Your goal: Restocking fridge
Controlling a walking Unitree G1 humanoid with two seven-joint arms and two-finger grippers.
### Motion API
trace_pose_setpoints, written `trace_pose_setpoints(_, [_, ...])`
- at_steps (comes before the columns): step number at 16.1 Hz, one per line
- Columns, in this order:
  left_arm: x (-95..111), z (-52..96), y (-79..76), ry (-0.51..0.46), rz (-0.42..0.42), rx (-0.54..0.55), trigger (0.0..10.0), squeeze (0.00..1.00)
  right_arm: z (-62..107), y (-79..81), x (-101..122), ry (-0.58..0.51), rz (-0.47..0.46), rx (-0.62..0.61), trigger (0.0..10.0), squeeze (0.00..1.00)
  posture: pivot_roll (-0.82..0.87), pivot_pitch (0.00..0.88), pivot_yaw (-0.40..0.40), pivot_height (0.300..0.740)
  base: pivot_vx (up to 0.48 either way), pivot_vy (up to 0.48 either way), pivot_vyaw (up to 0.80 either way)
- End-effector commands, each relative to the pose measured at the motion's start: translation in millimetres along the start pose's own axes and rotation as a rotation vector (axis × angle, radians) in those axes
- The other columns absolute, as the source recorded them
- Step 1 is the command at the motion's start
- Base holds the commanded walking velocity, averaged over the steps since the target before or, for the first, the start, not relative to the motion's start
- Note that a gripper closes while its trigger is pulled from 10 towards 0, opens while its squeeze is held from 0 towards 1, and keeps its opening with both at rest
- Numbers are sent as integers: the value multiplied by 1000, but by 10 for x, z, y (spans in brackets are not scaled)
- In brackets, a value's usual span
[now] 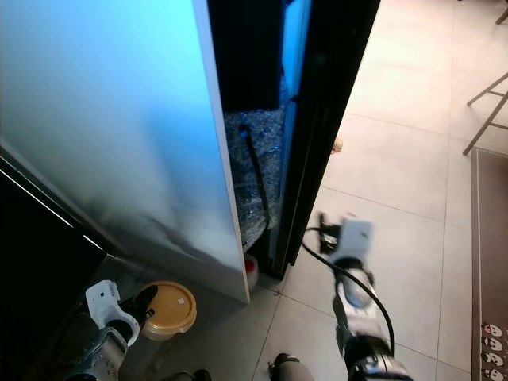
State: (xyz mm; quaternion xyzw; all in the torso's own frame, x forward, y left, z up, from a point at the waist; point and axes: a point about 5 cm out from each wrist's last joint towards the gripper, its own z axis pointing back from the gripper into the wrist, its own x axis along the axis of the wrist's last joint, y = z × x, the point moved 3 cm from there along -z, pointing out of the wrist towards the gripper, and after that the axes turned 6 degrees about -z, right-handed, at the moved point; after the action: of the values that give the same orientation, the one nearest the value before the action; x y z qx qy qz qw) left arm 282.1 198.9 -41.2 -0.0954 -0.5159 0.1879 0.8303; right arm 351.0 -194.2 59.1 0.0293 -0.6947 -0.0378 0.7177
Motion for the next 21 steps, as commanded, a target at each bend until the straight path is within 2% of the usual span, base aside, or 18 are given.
trace_pose_setpoints(1, [-99, 45, 65, 36, -3, 18, 10000, 0, -15, 91, -6, 15, 19, 63, 10000, 0, -54, 212, 55, 740, 0, 0, 0])
trace_pose_setpoints(2, [-98, 44, 65, 36, -3, 18, 10000, 0, -34, 96, 27, 4, 7, 64, 10000, 0, -54, 212, 55, 740, 0, 0, 0])
trace_pose_setpoints(3, [-98, 45, 65, 35, -3, 18, 10000, 0, -53, 89, 70, -10, 2, 59, 10000, 1000, -52, 212, 54, 740, 0, 0, 0])
trace_pose_setpoints(7, [-104, 44, 48, 36, -8, 11, 10000, 0, -50, 162, 99, -35, -8, 87, 10000, 1000, -51, 211, 55, 740, 0, 0, 0])
trace_pose_setpoints(8, [-103, 42, 44, 36, -9, 10, 10000, 0, -64, 228, 106, -32, -3, 133, 10000, 1000, -53, 210, 56, 740, 0, 0, 0])
trace_pose_setpoints(11, [-92, 37, 40, 32, -8, 10, 10000, 0, -125, 286, 179, -40, -3, 158, 10000, 1000, -49, 208, 54, 740, 0, 0, 0])
trace_pose_setpoints(12, [-89, 35, 40, 32, -9, 11, 10000, 0, -169, 300, 232, -44, 12, 165, 10000, 255, -50, 207, 55, 740, 0, 0, 0])
trace_pose_setpoints(13, [-89, 35, 37, 32, -10, 10, 10000, 0, -189, 297, 255, -46, 19, 164, 10000, 0, -50, 205, 55, 740, 0, 0, 0])
trace_pose_setpoints(17, [-85, 30, 29, 31, -11, 8, 10000, 0, -263, 268, 355, -56, 29, 160, 10000, 0, -50, 196, 54, 740, 0, 0, 0])
trace_pose_setpoints(21, [-72, 20, 10, 27, -9, 5, 10000, 0, -346, 327, 457, -50, 38, 218, 10000, 0, -47, 193, 50, 740, 0, 0, 0])
